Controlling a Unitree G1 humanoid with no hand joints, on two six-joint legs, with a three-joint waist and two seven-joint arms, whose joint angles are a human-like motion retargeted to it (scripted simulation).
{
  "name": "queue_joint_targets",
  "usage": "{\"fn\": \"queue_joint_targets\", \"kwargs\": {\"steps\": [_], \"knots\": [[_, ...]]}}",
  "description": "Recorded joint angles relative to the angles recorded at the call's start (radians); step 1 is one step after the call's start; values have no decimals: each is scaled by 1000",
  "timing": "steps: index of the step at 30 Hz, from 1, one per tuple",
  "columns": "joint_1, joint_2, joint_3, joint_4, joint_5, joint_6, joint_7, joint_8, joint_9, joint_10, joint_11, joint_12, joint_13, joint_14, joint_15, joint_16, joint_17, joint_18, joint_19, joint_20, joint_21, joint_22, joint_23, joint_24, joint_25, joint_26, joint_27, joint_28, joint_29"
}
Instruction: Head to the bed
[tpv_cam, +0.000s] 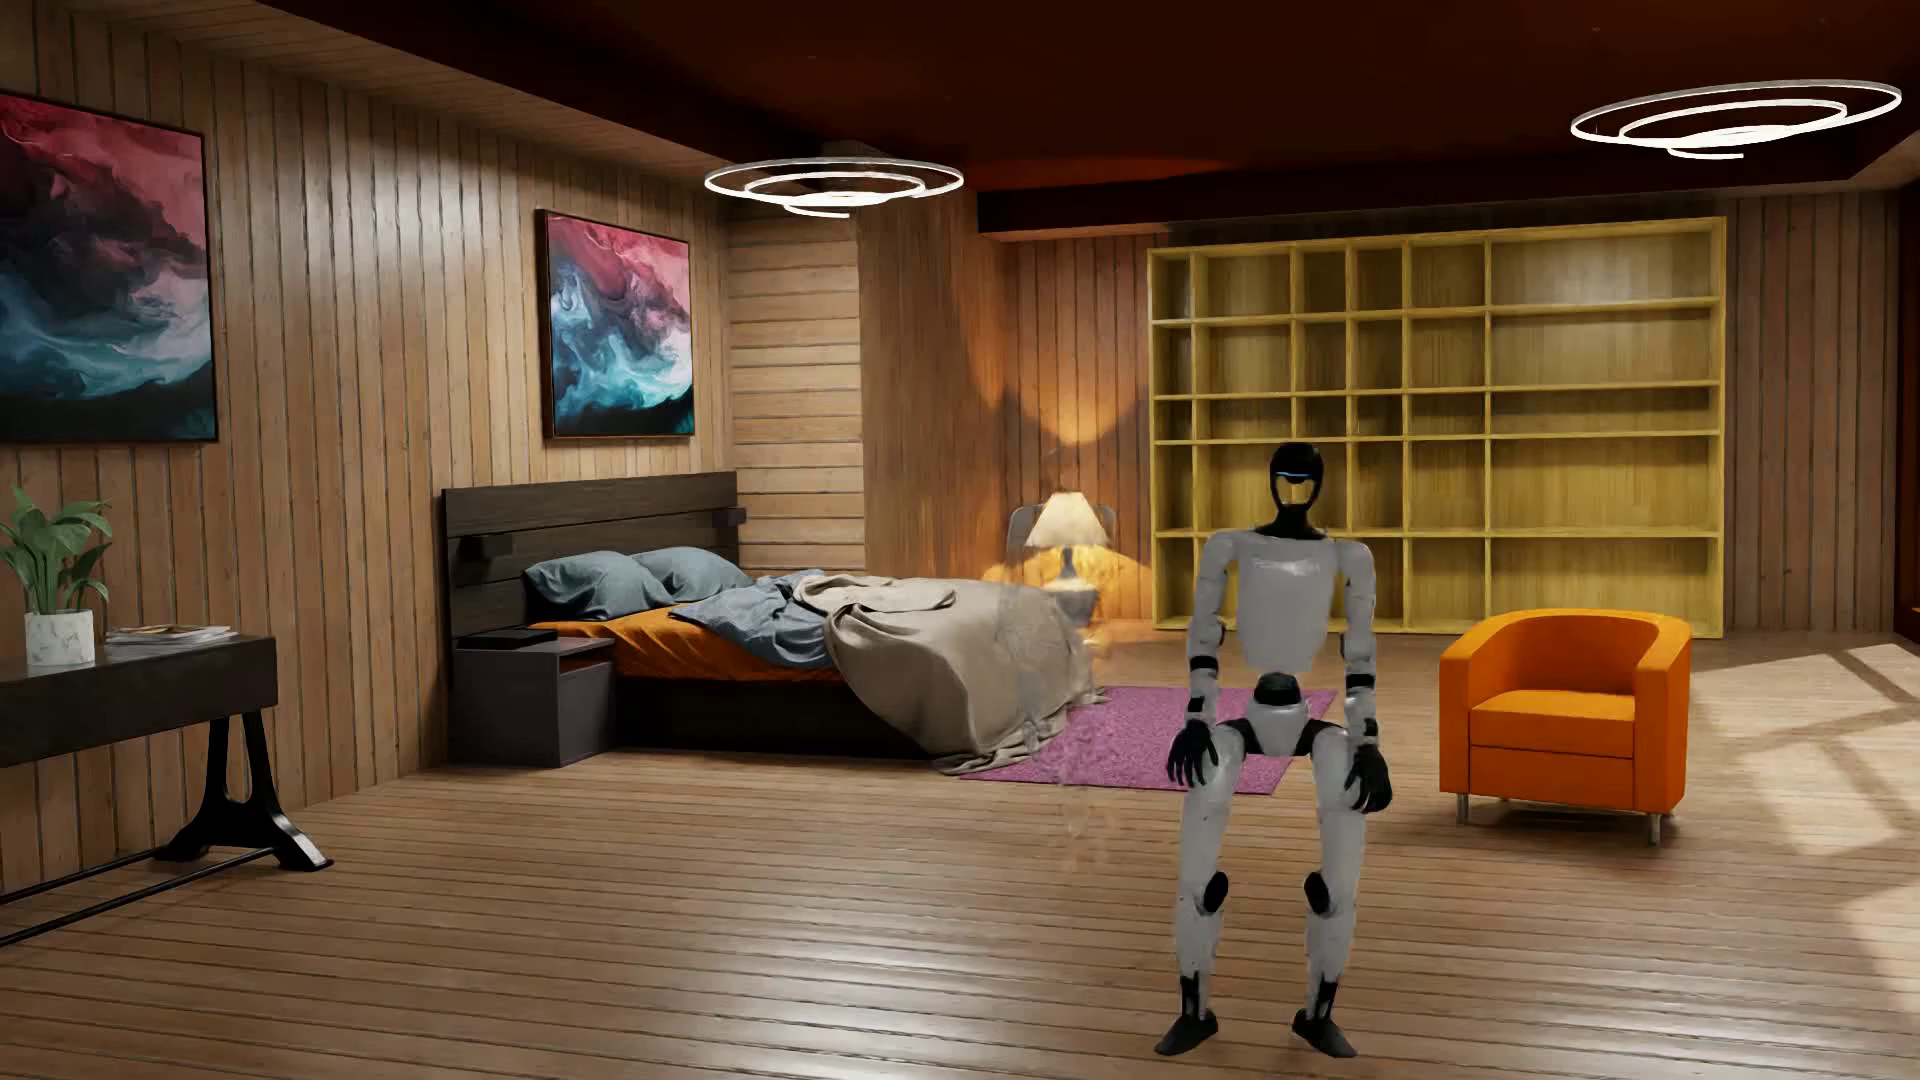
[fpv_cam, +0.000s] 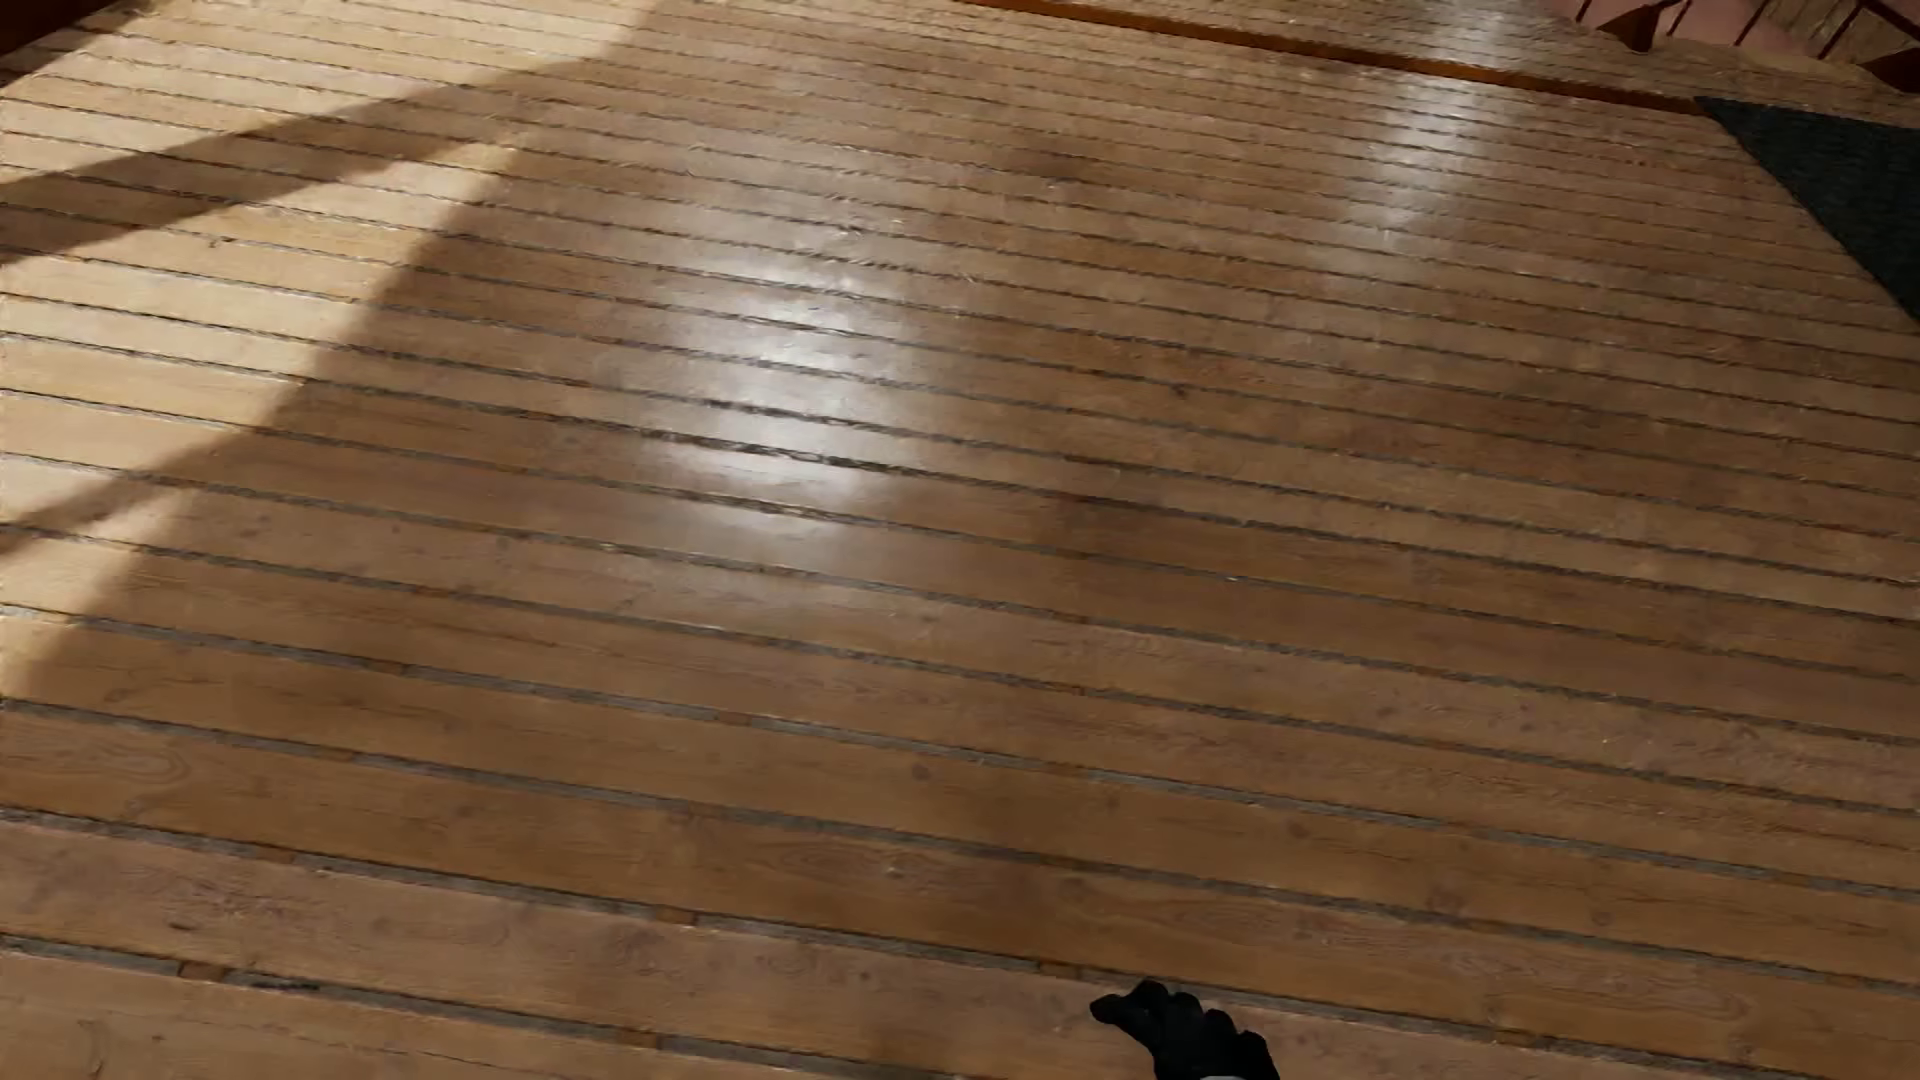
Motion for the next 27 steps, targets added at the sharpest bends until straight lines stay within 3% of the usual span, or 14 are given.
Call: {"fn": "queue_joint_targets", "kwargs": {"steps": [3, 8, 15, 23, 27], "knots": [[47, 22, -14, 36, 52, 17, 64, 60, -3, -12, -46, -2, 18, 7, 11, 0, 7, -23, -7, 8, -17, 10, 17, -5, 4, 21, -4, -7, -3], [115, 14, -29, 86, 117, 46, 171, 159, -8, -26, -39, -24, 36, 14, -9, -10, 12, -64, -29, -17, -60, -15, 74, -9, -6, 8, 16, -6, -6], [179, -6, -42, 156, 213, 82, 312, 281, -19, -28, -38, -68, 56, 22, -21, -5, 23, -117, -65, -74, -115, -21, 87, -5, -13, -5, 3, -22, -11], [211, -17, -49, 244, 301, 111, 393, 347, -27, 19, -21, -98, 84, 27, -38, -15, 45, -167, -102, -102, -146, -15, 73, 10, -27, -18, 2, -36, -5], [196, -33, -44, 327, 350, 127, 407, 373, -23, 125, 8, -90, 80, 7, -49, -8, 56, -184, -118, -99, -147, -9, 64, 16, -37, -15, -9, -36, -3]]}}
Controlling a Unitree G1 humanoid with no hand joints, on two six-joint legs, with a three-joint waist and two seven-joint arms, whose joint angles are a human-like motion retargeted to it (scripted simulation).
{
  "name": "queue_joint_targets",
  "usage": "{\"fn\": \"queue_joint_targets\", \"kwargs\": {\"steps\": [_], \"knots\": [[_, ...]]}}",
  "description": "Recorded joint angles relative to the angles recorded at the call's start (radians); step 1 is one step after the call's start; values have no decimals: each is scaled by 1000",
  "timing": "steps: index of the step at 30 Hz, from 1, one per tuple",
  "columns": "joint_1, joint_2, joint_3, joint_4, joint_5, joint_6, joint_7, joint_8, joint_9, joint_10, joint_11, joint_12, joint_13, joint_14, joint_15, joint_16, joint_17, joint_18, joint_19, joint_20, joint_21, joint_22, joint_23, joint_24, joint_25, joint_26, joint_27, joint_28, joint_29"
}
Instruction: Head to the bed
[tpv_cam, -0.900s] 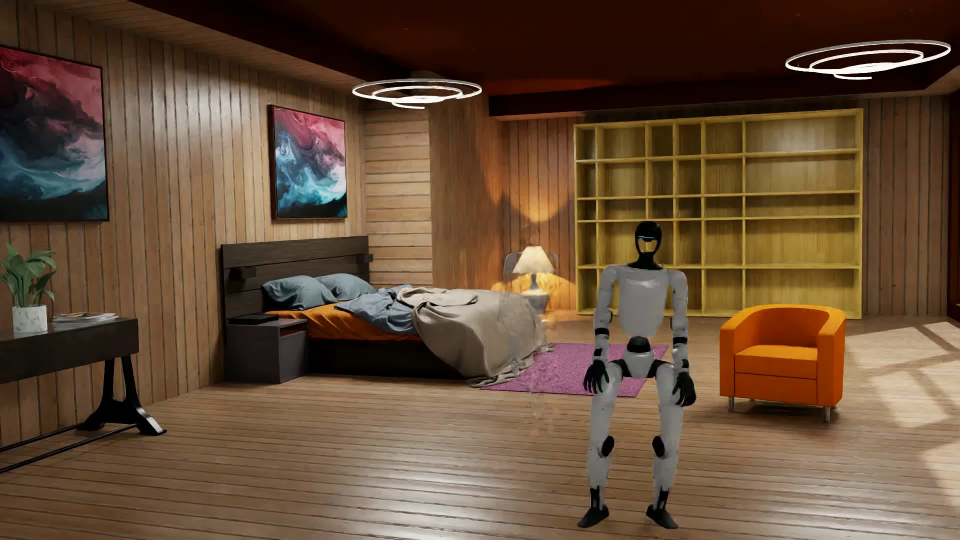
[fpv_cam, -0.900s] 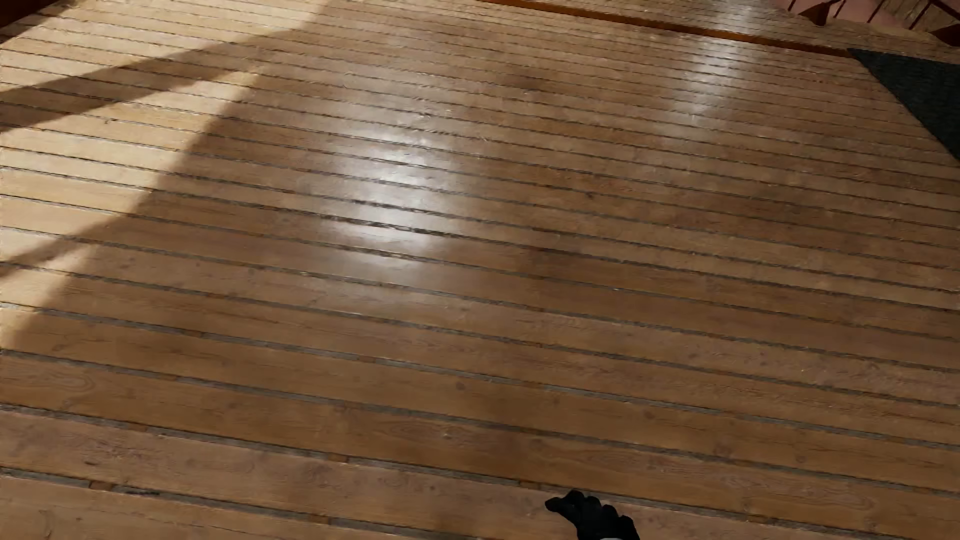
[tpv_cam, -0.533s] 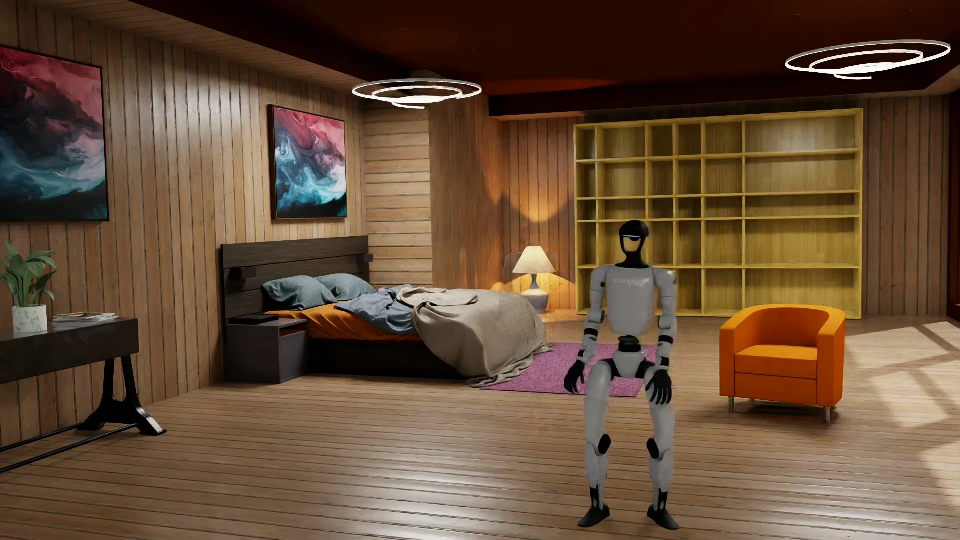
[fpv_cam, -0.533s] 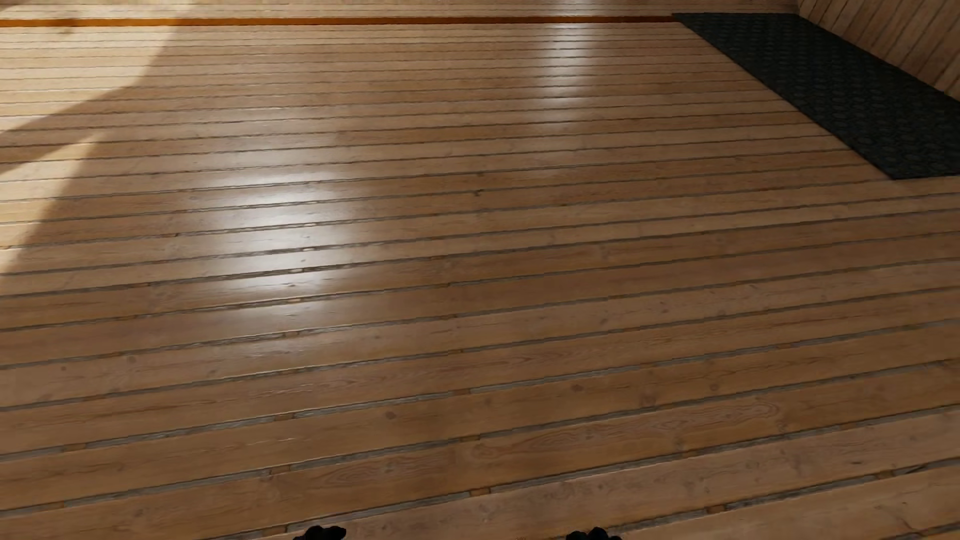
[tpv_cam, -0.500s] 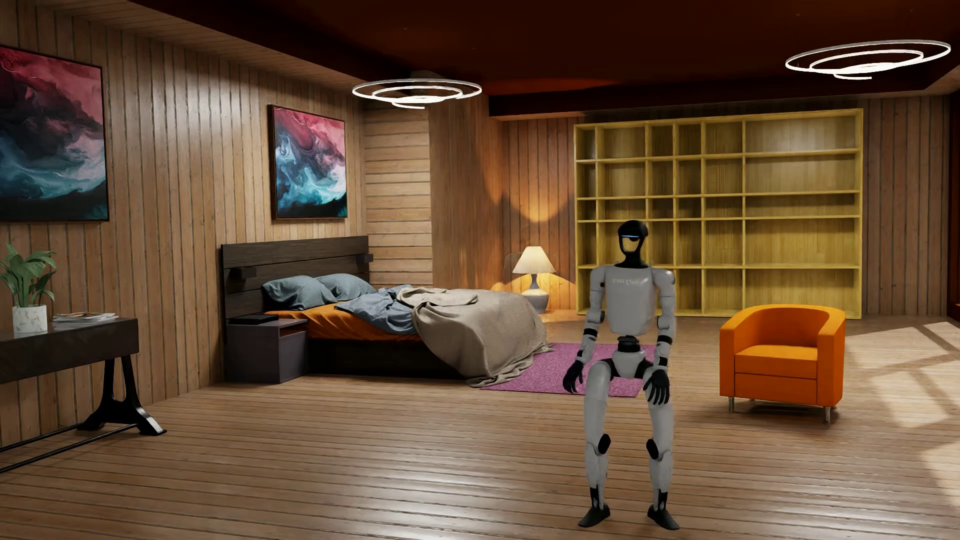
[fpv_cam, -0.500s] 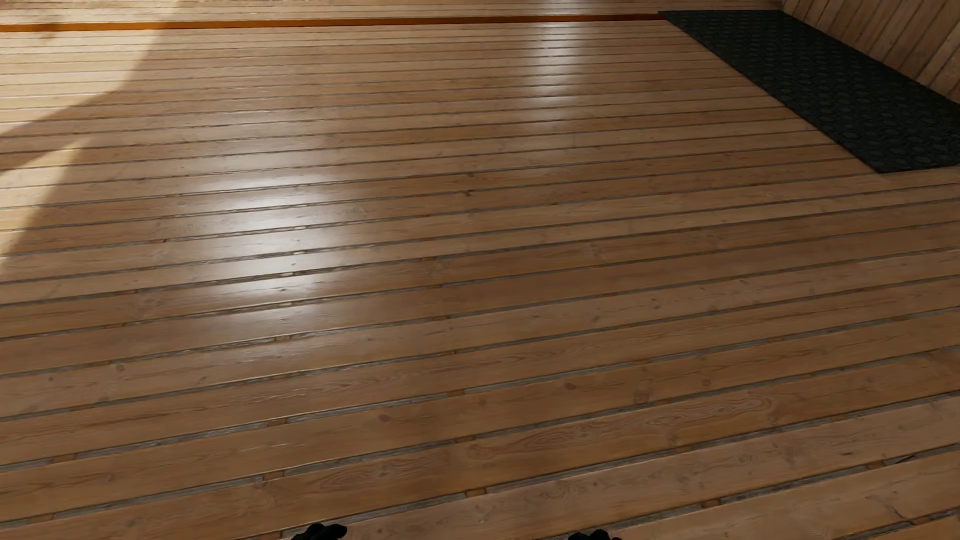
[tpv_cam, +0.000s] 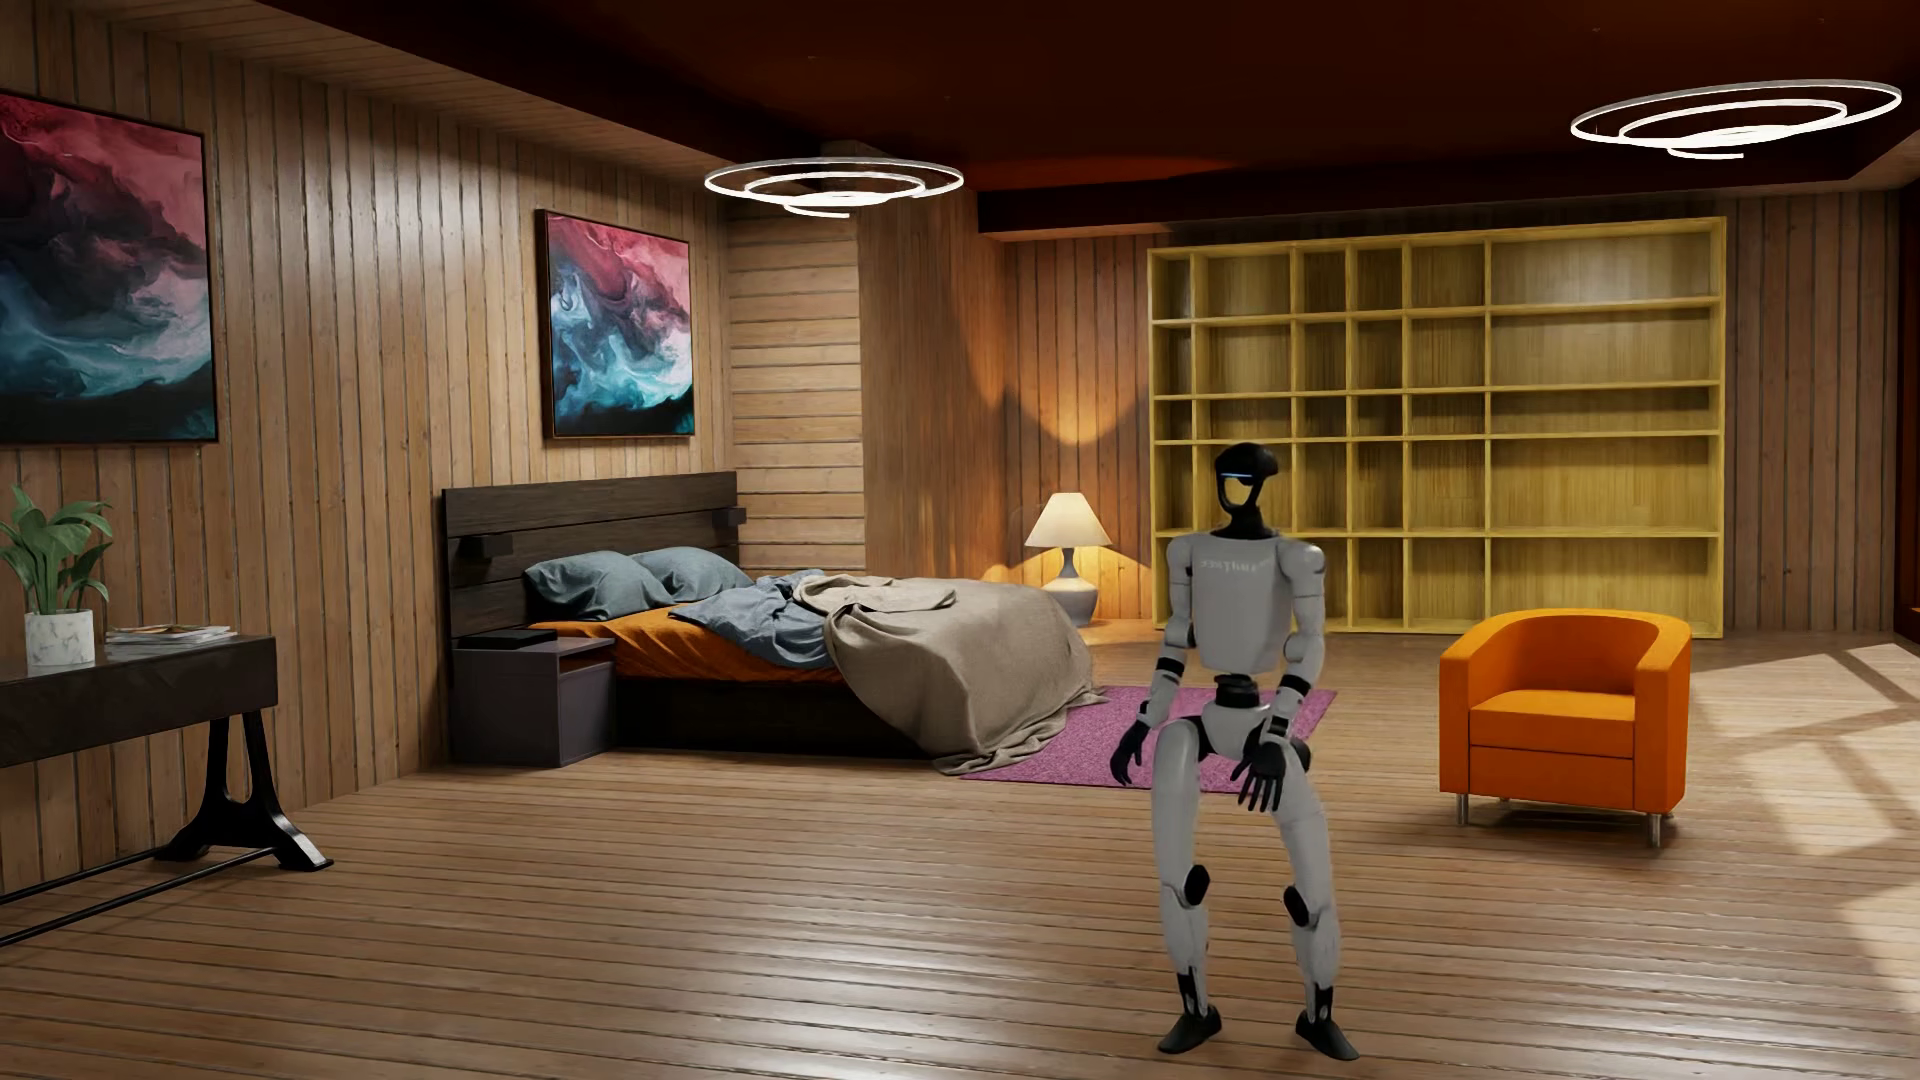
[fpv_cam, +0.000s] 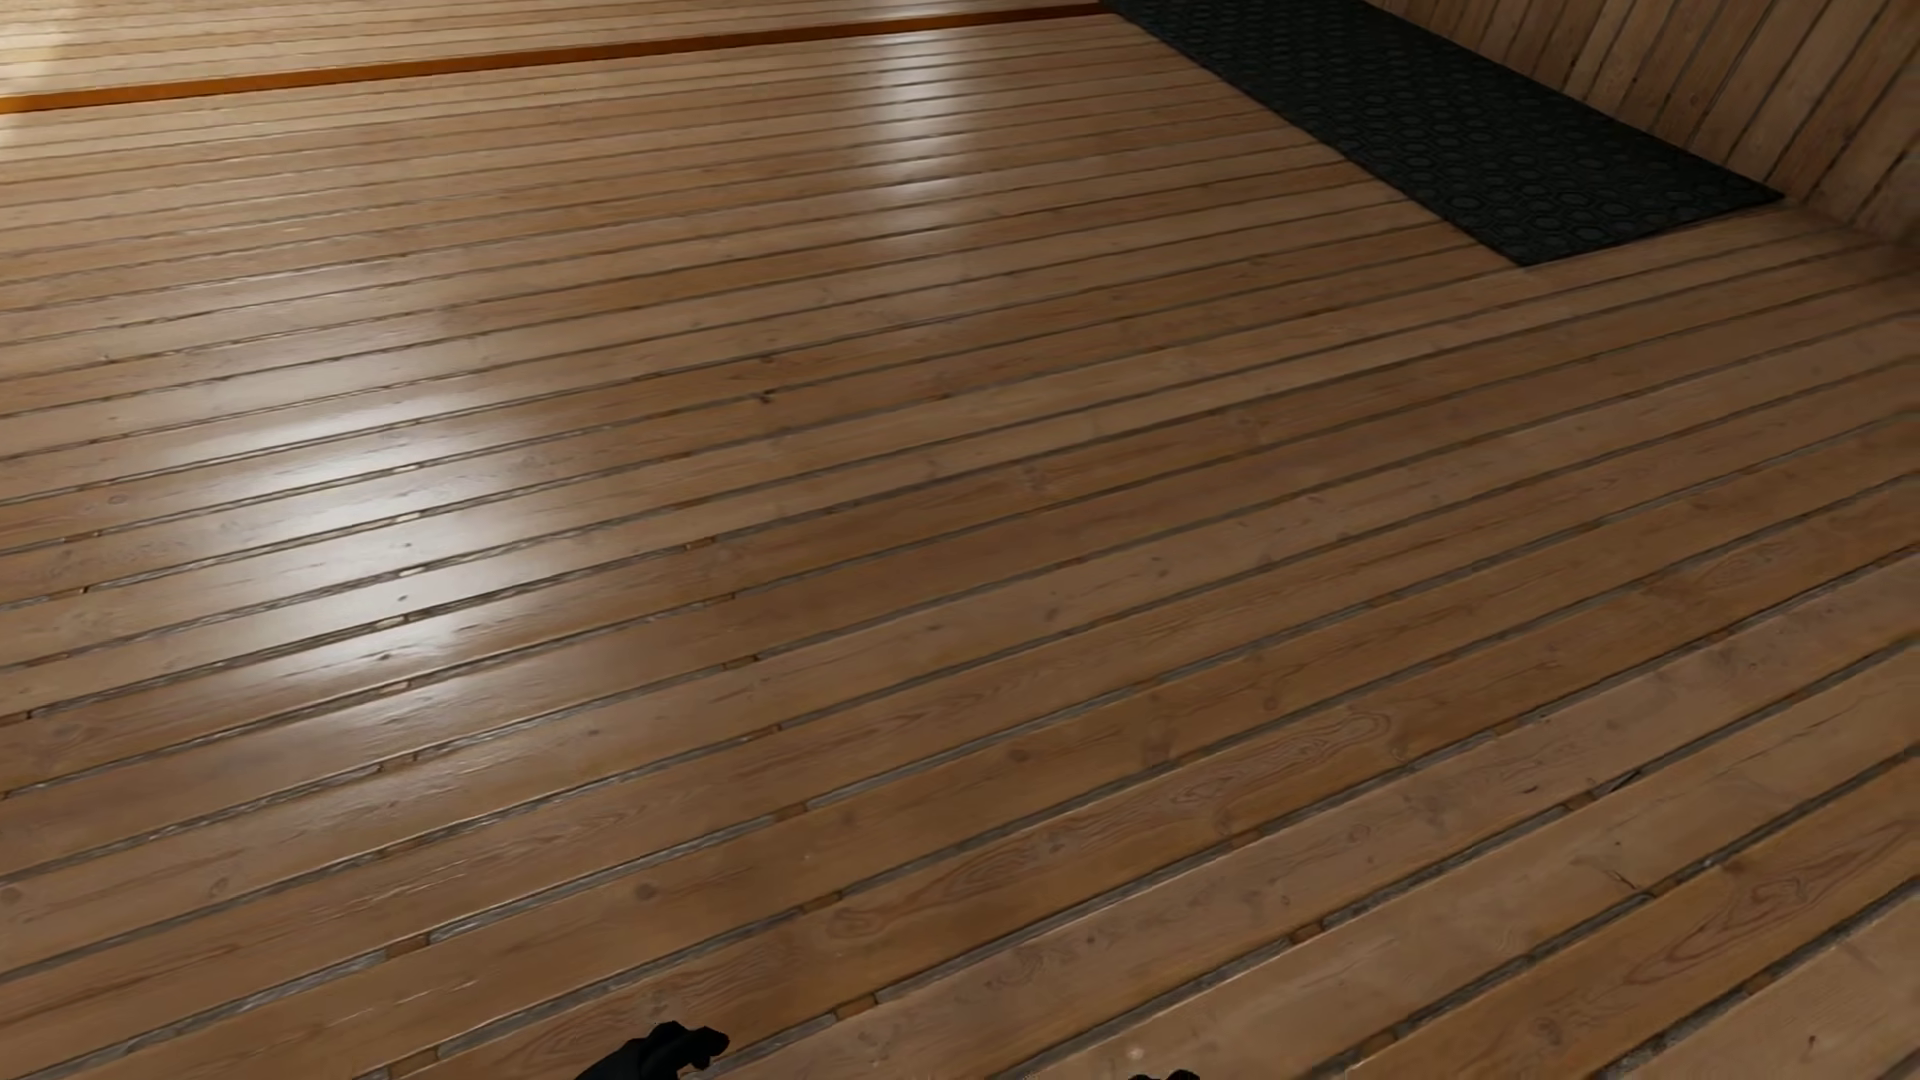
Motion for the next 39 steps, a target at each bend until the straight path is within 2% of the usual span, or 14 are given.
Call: {"fn": "queue_joint_targets", "kwargs": {"steps": [3, 5, 7, 10, 13, 14, 17, 19, 21, 22, 25, 29, 33, 39], "knots": [[-55, -21, 11, 86, 47, 22, -75, 22, 12, 150, 39, 6, -10, -13, -11, 11, 5, 10, -8, 9, 0, -3, -18, -8, 2, -3, -11, 20, 3], [-135, -29, 29, 87, 79, 38, -294, 55, 24, 242, 64, 19, -12, -9, -14, 16, -4, 37, -8, 18, -4, -12, -24, -18, 6, -12, -25, 52, 1], [-221, -45, 51, -17, 102, 49, -638, 107, 35, 312, 92, 33, -28, -9, -14, 9, -9, 30, -2, 28, -9, -23, -15, -30, 7, -15, -32, 93, 4], [-250, -98, 65, -343, 115, 49, -1167, 205, 42, 392, 138, 61, -58, -49, -5, 4, -22, -36, 22, 56, 0, -48, -8, -50, 1, -30, -42, 144, 14], [-203, -174, 63, -507, 126, 28, -1366, 346, 52, 360, 186, 84, -98, -80, 21, -4, -40, -39, 60, 82, 24, -65, -11, -64, -5, -43, -51, 182, 23], [-195, -202, 63, -514, 139, 20, -1358, 402, 58, 324, 202, 91, -114, -106, 33, -7, -45, -33, 76, 88, 33, -70, -13, -68, -4, -47, -54, 191, 26], [-184, -267, 55, -491, 180, -3, -1125, 559, 81, 188, 209, 86, -134, -197, 88, -3, -58, 184, 130, 65, 35, -57, -50, -56, 14, -53, -58, 182, 16], [-191, -292, 47, -500, 192, -25, -1043, 642, 103, 120, 185, 48, -101, -220, 130, 13, -67, 230, 172, 12, 17, -19, -106, -22, 32, -49, -47, 143, -26], [-214, -315, 38, -508, 149, -61, -983, 613, 127, 91, 124, 4, -46, -195, 177, 34, -66, 230, 145, -28, 12, 10, -148, 1, 37, -39, -15, 97, -98], [-225, -336, 37, -511, 84, -79, -954, 494, 137, 81, 94, -11, -16, -179, 176, 42, -67, 229, 96, -33, 12, 15, -155, 8, 41, -35, -1, 87, -128], [-245, -380, 33, -500, -73, -118, -837, 171, 153, 63, 158, -15, 43, -156, 193, 50, -81, 223, 124, 3, 49, 4, -151, 0, 46, -42, 27, 117, -120], [-239, -406, 35, -445, -71, -145, -645, 236, 157, 54, 356, 43, 58, -146, 91, 43, -121, 206, 239, 16, 105, -57, -95, -11, 60, -88, 39, 139, -8], [-213, -420, 44, -370, -247, -157, -466, 90, 153, 49, 485, 36, 101, -135, 80, 20, -132, 169, 154, -35, 138, -63, -114, -5, 79, -118, 34, 75, 39], [-92, -370, 37, -288, -455, -139, -238, 70, 129, -39, 296, 17, 153, -104, 55, -32, -115, 79, 83, -94, 104, -169, -139, -54, 87, -92, 65, 85, 59]]}}
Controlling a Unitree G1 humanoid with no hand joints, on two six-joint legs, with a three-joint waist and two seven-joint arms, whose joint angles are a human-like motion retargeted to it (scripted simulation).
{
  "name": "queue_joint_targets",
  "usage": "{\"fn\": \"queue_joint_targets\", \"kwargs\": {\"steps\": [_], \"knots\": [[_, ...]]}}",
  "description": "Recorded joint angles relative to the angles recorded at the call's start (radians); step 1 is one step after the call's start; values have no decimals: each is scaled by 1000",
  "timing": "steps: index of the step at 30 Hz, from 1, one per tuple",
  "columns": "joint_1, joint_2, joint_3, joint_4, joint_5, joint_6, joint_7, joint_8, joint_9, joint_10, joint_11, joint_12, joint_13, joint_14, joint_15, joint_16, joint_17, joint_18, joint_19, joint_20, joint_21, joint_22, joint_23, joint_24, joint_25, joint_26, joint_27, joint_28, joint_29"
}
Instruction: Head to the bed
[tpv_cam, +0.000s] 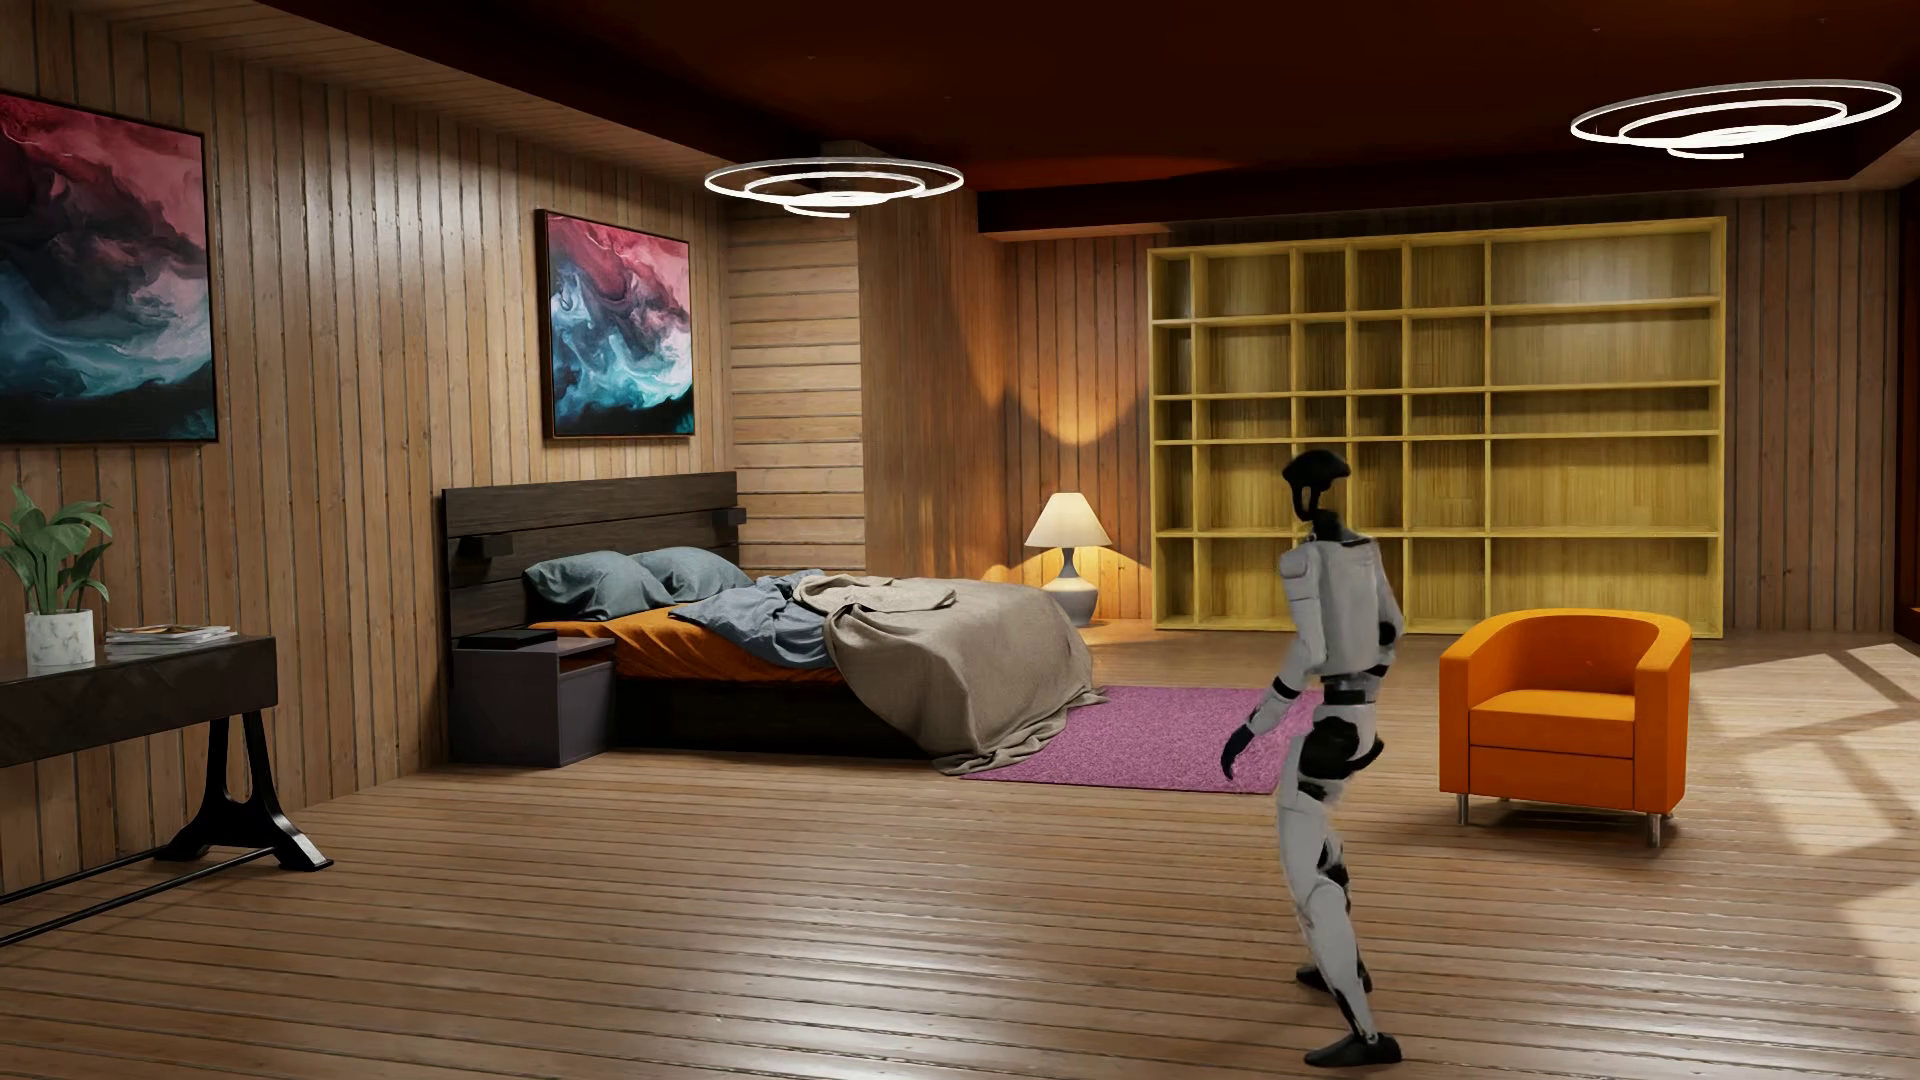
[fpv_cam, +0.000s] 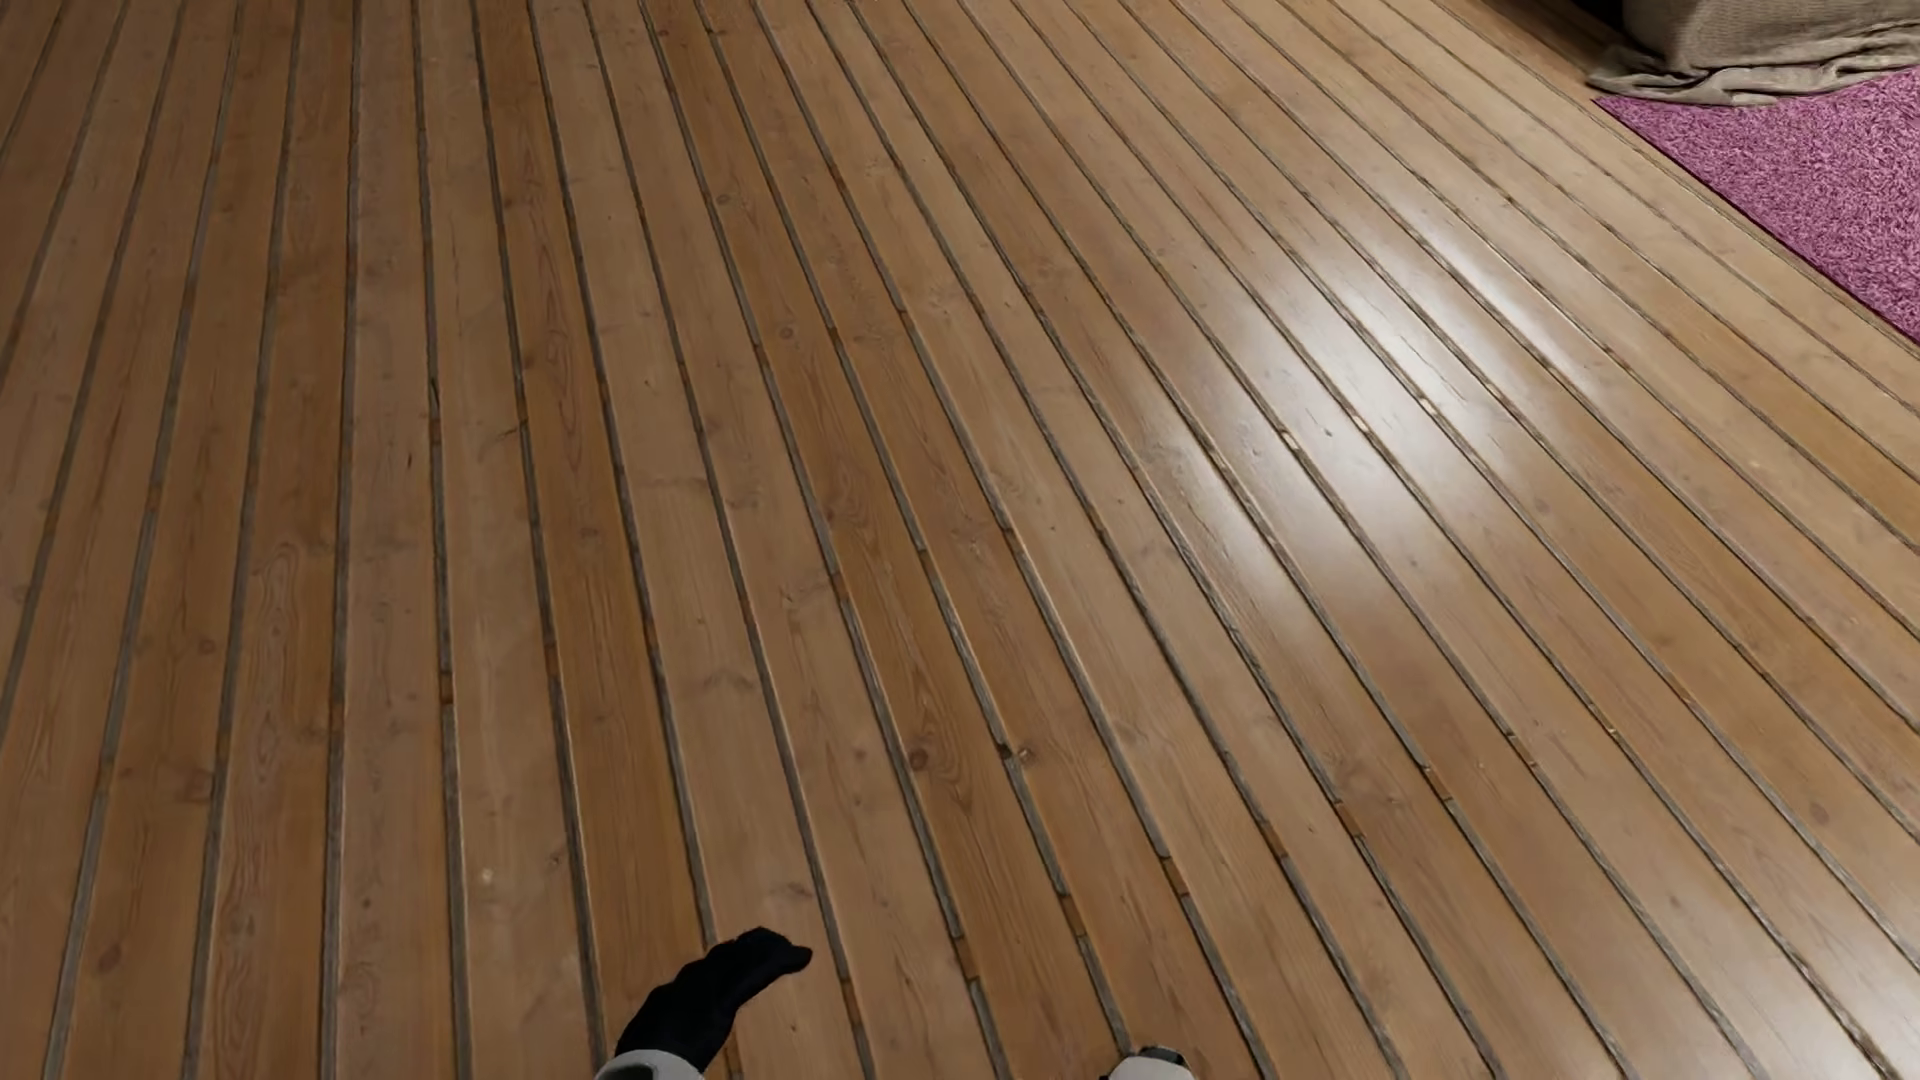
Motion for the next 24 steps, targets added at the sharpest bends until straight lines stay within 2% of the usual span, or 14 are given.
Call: {"fn": "queue_joint_targets", "kwargs": {"steps": [1, 3, 6, 8, 9, 11, 12, 13, 14, 15, 17, 20, 22, 24], "knots": [[23, 2, -2, 8, -36, 3, 38, -38, -7, -21, -45, -7, 1, 10, -17, 0, 4, -20, -26, -11, -14, -19, 0, -10, -2, -1, 6, -1, -5], [71, -6, -9, 35, -70, 7, 121, -143, -20, -52, -61, -9, -12, 24, -23, 10, 14, -68, -12, -13, -28, -51, 12, -35, -10, 3, 10, -2, 0], [146, -18, -28, 144, 87, 38, 224, -112, -25, -37, -15, 27, -45, 72, -29, 43, 43, -116, -5, 32, -32, -70, 41, -87, -24, 28, 3, -8, 18], [180, 28, -41, 272, 207, 76, 242, -135, -22, 26, -25, 53, -42, 164, -58, 83, 74, -121, -15, 51, -58, -62, 34, -71, -13, 50, -18, -35, 4], [185, 54, -44, 350, 266, 98, 232, -148, -19, 80, -38, 64, -40, 233, -72, 103, 90, -99, -33, 53, -76, -54, 32, -52, -7, 61, -27, -49, -10], [141, 105, -44, 506, 375, 143, 174, -166, -7, 251, -64, 85, -47, 346, -100, 139, 115, 103, -70, 53, -102, -37, 46, -17, -1, 86, -38, -80, -35], [41, 132, -25, 521, 432, 162, -24, -154, 5, 385, -72, 99, -63, 331, -113, 152, 117, 111, -83, 57, -90, -36, 61, -9, -16, 95, -46, -90, -46], [-77, 160, -4, 476, 482, 177, -252, -134, 19, 517, -78, 119, -87, 306, -125, 160, 110, 53, -92, 72, -58, -46, 78, -9, -45, 98, -60, -90, -59], [-167, 186, 8, 430, 522, 190, -398, -114, 29, 628, -86, 148, -119, 287, -136, 154, 98, 21, -98, 91, -23, -64, 104, -14, -79, 104, -87, -77, -77], [-238, 214, 16, 408, 555, 201, -471, -94, 36, 712, -99, 179, -156, 275, -146, 146, 88, 13, -102, 115, 8, -86, 123, -24, -107, 105, -113, -64, -91], [-362, 271, 34, 391, 613, 223, -523, -50, 47, 804, -121, 240, -221, 224, -167, 128, 78, 73, -106, 151, 31, -127, 117, -36, -121, 101, -157, -51, -117], [-541, 356, 65, 243, 660, 239, -591, 11, 56, 753, -136, 315, -273, 126, -204, 105, 83, 65, -108, 158, -2, -164, -4, -27, -74, 93, -216, -66, -180], [-619, 423, 76, 147, 657, 236, -580, 37, 50, 567, -177, 358, -288, 132, -206, 80, 87, 13, -111, 158, -18, -175, -113, -34, -56, 89, -249, -72, -205], [-643, 495, 91, 89, 644, 227, -511, 56, 33, 273, -238, 385, -298, 183, -193, 60, 98, 38, -118, 157, -24, -169, -198, -43, -34, 89, -276, -85, -202]]}}
